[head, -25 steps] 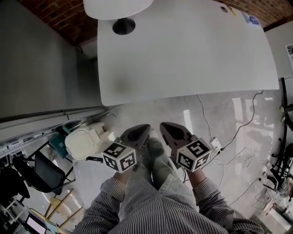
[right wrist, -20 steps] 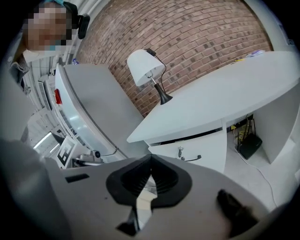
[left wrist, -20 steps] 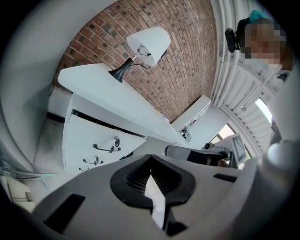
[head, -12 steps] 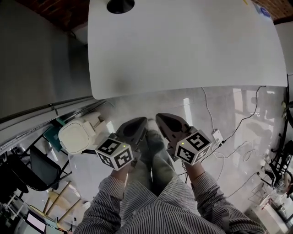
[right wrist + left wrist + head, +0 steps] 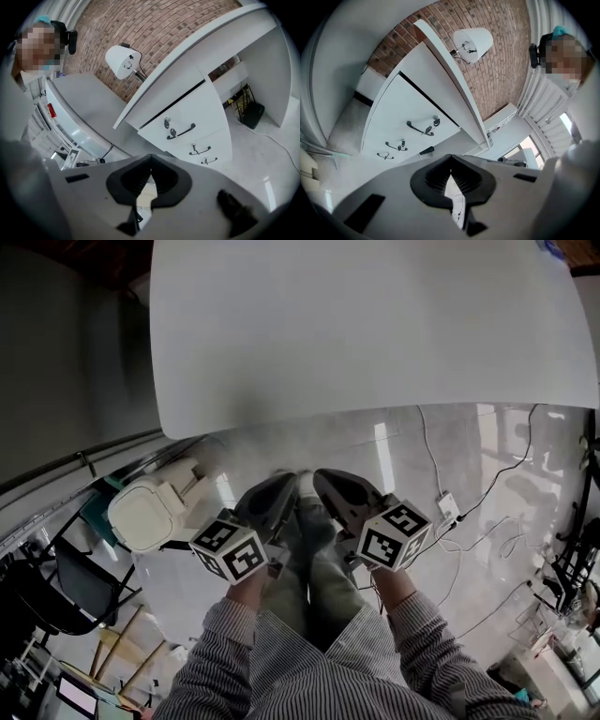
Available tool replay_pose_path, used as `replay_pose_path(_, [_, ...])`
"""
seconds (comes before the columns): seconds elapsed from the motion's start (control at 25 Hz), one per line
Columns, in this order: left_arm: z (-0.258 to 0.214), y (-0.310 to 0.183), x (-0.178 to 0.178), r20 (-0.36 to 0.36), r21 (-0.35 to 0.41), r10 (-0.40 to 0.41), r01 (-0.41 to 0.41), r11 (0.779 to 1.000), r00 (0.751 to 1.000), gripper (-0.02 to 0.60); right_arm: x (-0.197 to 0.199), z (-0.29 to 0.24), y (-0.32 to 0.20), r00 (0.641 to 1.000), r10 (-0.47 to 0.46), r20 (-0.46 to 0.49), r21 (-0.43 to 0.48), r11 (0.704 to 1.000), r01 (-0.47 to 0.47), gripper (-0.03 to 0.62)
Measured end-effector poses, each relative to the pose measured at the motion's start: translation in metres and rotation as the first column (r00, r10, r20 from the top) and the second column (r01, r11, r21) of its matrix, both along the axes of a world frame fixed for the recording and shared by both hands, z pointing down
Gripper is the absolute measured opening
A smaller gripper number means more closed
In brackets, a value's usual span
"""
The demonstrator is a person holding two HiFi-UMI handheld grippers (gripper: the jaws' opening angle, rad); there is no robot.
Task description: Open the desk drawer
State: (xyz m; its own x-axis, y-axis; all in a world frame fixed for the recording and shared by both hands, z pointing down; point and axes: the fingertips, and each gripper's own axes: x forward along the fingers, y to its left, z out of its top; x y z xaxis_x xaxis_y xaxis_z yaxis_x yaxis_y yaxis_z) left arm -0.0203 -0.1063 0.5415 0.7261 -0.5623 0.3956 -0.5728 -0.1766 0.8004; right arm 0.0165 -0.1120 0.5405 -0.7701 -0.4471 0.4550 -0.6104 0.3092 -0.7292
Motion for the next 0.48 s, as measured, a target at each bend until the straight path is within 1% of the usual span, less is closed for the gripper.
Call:
replay_pose_path(0.16, [0.015,-0.008,-0.003,-0.035,0.021,-0.037,0.038,0.999,0.999,0.012,-0.005,0.018,0.006,0.998,0.025,0.053,-0.045,0.999,-0.022,0.015])
replay_pose_path(0.24, [0.024,-0.011,-0.004,-0.059,0.018,-0.055,0.056,0.998,0.997,0.012,-0.004,0.026,0.008,0.997,0.041,0.068,-0.056,0.998,-0.037,0.015])
replay_pose_path(0.4, [0.04,-0.019,-0.009,-0.119,-0.004,-0.12,0.12,0.993,0.986,0.014,0.005,0.047,0.002,0.995,0.092,0.044,-0.076,0.993,-0.088,0.017])
replay_pose_path(0.48, [0.046,-0.027,-0.012,-0.103,0.013,-0.119,0.121,0.993,0.987,0.014,0.007,0.06,-0.007,0.991,0.126,0.048,-0.099,0.988,-0.121,0.017])
